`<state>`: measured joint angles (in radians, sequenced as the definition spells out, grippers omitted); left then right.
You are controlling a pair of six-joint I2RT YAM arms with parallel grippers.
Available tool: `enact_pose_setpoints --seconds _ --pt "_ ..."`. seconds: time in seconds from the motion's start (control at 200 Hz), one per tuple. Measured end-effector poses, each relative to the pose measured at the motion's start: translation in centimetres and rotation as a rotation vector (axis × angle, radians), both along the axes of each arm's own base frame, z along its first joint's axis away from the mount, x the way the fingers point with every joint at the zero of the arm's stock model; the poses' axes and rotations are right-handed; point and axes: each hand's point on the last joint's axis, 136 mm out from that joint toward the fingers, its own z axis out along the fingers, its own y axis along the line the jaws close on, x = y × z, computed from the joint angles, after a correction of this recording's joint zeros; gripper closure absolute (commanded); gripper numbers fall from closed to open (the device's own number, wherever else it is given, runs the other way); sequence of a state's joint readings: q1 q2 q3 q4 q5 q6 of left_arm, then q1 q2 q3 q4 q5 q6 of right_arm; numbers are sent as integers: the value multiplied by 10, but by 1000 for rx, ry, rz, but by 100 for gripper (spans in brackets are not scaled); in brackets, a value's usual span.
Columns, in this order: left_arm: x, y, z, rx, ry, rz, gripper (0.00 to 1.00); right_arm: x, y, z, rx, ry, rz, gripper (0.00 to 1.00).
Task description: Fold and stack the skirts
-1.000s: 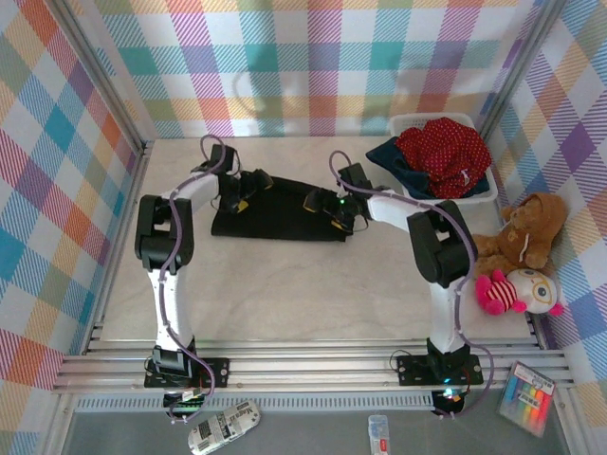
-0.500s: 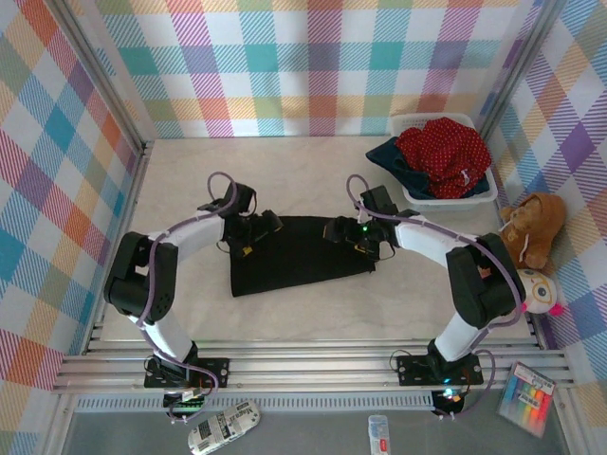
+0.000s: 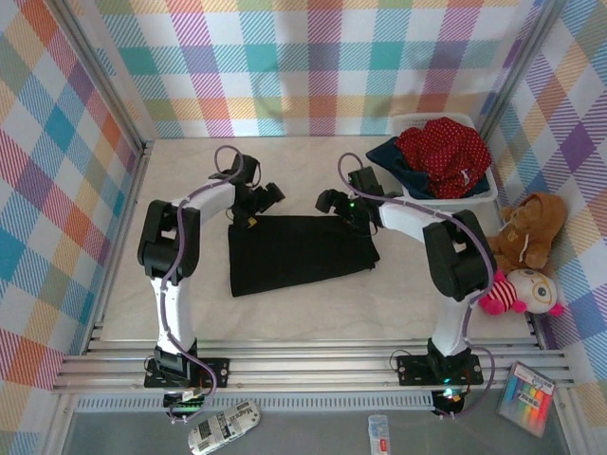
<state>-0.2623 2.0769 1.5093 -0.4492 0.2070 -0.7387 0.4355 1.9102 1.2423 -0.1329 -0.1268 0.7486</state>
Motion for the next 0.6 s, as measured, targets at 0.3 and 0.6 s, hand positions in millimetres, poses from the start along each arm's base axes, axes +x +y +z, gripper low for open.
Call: enact_pose_setpoints --seconds 0.3,0.6 --pt "12 -10 10 -6 -50 -110 0 10 -29 -1 -5 23 -84 1" --pt "-27 -63 96 -18 -185 -248 11 -65 -81 44 2 -35 -233 1"
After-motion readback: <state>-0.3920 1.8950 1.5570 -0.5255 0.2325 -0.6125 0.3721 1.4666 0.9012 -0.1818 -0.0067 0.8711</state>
